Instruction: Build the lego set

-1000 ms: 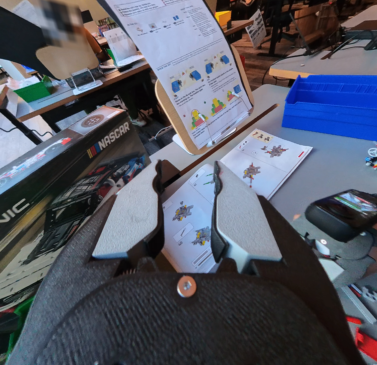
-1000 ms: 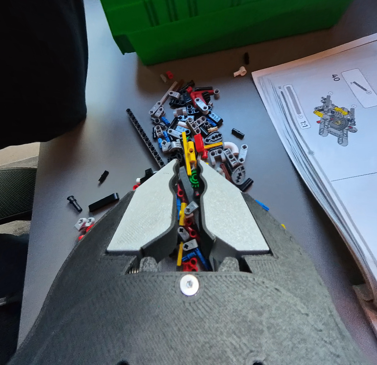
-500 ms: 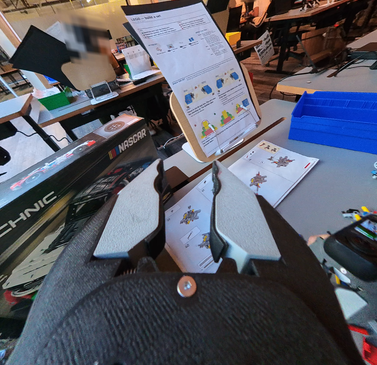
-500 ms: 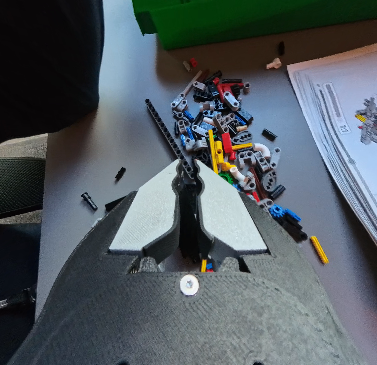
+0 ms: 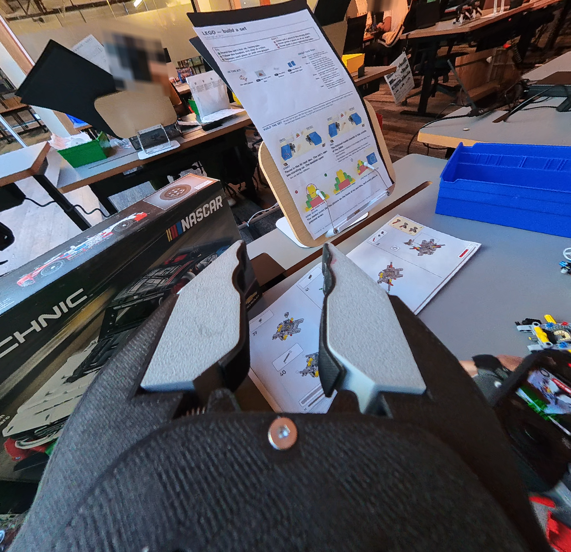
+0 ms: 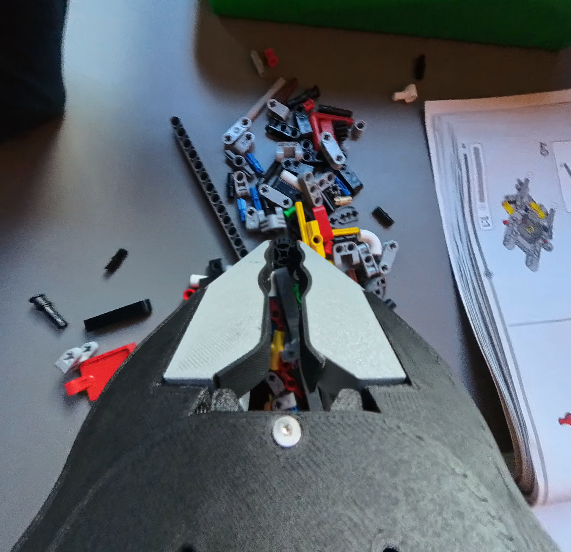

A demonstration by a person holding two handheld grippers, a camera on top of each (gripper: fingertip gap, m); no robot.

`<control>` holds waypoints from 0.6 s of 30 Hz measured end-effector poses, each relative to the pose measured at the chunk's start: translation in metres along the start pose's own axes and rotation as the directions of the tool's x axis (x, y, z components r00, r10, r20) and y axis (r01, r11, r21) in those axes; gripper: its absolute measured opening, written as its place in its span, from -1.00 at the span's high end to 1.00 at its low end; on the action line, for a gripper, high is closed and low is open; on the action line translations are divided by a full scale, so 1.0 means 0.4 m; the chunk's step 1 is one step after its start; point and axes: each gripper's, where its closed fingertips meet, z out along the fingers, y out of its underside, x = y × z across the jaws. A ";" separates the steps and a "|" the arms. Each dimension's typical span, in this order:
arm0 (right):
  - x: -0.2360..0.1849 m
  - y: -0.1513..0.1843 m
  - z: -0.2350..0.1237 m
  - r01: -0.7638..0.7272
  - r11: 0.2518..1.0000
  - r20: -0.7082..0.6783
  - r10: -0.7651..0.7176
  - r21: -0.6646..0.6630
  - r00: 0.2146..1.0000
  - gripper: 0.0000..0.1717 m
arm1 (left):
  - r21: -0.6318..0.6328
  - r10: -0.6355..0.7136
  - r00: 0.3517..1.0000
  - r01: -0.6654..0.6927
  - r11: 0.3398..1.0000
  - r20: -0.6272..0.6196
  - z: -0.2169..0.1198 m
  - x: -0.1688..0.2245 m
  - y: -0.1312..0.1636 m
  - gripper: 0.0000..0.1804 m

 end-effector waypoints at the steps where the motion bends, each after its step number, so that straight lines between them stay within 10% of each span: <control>1: 0.012 0.009 -0.003 -0.020 1.000 -0.009 0.019 -0.013 1.000 0.86 | 0.002 -0.001 1.000 0.001 1.000 -0.001 -0.001 0.000 -0.001 0.48; 18: -0.038 -0.033 0.023 0.132 0.991 0.073 -0.132 0.002 0.989 0.86 | 0.002 -0.010 1.000 0.010 1.000 0.002 -0.001 -0.007 0.002 0.47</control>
